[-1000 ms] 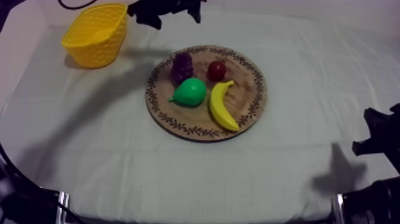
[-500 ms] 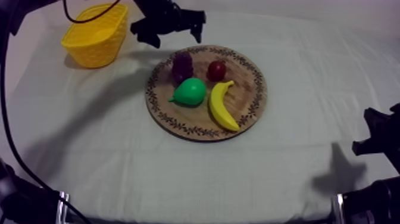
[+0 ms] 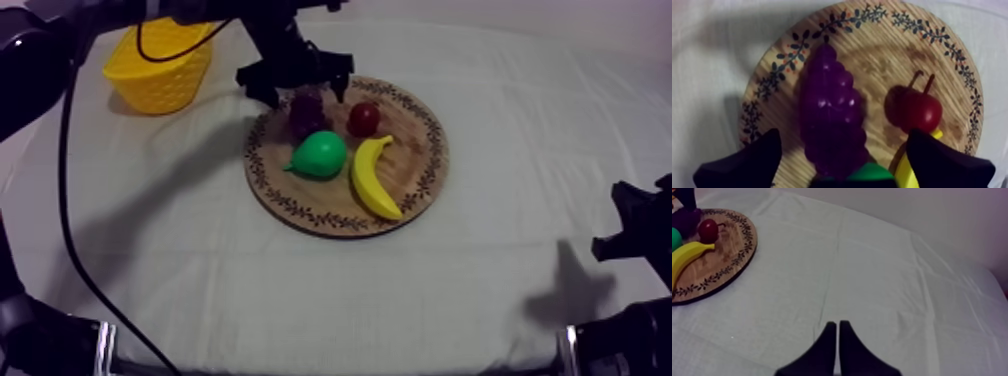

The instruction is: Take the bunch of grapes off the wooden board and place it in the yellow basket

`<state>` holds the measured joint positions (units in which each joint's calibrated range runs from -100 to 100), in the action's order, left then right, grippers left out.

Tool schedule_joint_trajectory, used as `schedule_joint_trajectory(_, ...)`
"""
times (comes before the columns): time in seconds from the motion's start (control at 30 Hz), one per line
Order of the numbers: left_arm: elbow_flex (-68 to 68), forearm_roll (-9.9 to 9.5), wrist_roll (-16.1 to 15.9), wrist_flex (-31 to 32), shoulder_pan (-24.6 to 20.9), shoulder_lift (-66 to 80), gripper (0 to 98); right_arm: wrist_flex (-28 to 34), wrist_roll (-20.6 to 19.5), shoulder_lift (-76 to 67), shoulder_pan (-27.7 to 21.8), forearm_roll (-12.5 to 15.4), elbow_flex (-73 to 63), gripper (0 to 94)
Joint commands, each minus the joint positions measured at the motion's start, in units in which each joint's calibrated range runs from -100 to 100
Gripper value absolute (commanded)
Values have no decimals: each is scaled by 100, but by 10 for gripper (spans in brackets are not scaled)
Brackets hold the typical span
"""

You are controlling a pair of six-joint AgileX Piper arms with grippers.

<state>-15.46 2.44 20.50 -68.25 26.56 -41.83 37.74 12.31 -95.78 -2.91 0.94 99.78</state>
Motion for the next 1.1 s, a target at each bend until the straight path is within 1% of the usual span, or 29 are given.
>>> schedule_joint_trajectory(0.0,-88,2,-10,3,-1,-96,920,1,2,2,0,1,-1,3)
schedule_joint_trajectory(0.33,-446,20,-32,-27,-10,-506,896,1,2,2,0,1,-1,3)
schedule_joint_trajectory(0.5,-477,58,-39,-54,-24,-612,885,1,2,2,0,1,-1,3)
schedule_joint_trajectory(0.63,-401,65,8,-51,-36,-619,851,1,2,2,0,1,-1,3)
schedule_joint_trajectory(0.77,-289,66,66,-38,-58,-612,751,1,2,2,0,1,-1,3)
schedule_joint_trajectory(0.83,-249,66,99,-32,-65,-608,679,1,2,2,0,1,-1,3)
schedule_joint_trajectory(0.93,-203,66,133,-31,-76,-605,596,1,2,2,0,1,-1,3)
schedule_joint_trajectory(1.07,-163,67,173,-50,-95,-616,500,1,2,2,0,1,-1,3)
